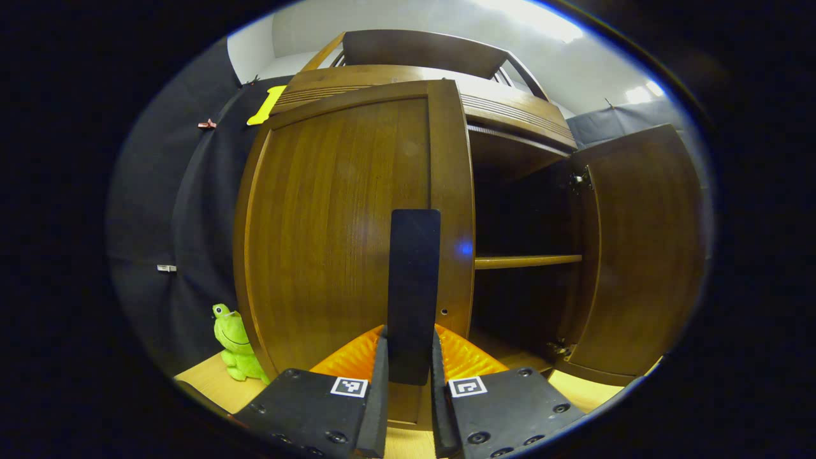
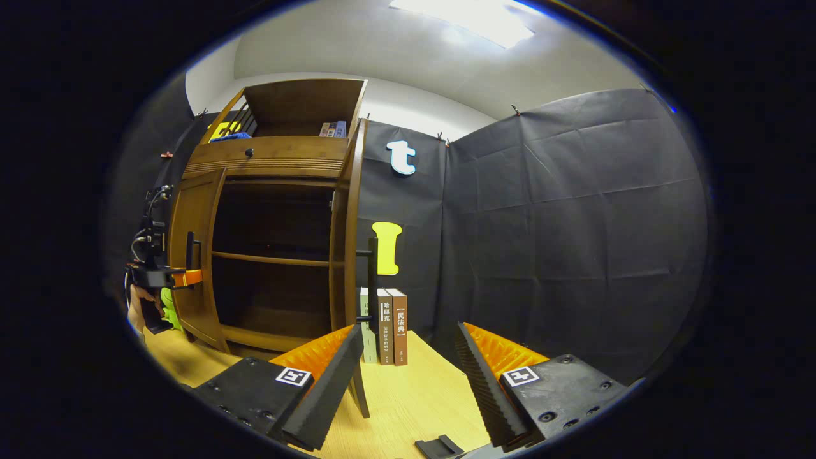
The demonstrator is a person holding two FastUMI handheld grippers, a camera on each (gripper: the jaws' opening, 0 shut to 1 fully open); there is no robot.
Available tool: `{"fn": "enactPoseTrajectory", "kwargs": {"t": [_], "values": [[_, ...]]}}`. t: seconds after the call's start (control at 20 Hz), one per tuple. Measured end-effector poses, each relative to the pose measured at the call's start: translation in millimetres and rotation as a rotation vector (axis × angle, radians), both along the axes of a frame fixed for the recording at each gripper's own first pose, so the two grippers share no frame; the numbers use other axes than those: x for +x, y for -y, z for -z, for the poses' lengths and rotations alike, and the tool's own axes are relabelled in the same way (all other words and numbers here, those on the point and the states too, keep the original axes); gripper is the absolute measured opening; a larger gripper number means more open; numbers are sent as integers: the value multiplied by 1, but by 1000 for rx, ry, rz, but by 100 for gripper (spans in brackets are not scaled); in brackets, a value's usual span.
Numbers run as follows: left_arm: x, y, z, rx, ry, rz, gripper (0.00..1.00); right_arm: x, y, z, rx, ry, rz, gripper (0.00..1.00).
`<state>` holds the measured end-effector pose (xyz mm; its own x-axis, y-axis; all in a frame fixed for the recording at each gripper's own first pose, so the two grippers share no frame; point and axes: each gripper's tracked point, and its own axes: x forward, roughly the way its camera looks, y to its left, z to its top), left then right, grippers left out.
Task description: Open the right door of the double-door shoe cabinet with the right hand, and open the left door with the left hand.
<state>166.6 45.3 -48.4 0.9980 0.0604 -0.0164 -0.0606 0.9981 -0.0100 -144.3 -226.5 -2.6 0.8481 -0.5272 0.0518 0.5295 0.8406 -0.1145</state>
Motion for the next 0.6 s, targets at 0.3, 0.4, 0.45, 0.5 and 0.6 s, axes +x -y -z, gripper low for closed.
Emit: {"fn": "enactPoseTrajectory", "kwargs": {"t": [0.3, 0.4, 0.45, 0.5, 0.6], "values": [[-39, -13, -2, -19, -14, 56, 32, 7, -32, 7, -13, -34, -47, 93], [-52, -18, -2, -33, -21, 69, 32, 10, -41, 10, -18, -44, -63, 93], [-58, -22, -3, -33, -24, 74, 32, 13, -47, 11, -17, -48, -75, 93], [-64, -24, -3, -32, -21, 74, 32, 15, -52, 13, -14, -51, -87, 93], [-76, -32, -5, -21, -23, 67, 32, 18, -61, 18, -5, -58, -110, 93]]}}
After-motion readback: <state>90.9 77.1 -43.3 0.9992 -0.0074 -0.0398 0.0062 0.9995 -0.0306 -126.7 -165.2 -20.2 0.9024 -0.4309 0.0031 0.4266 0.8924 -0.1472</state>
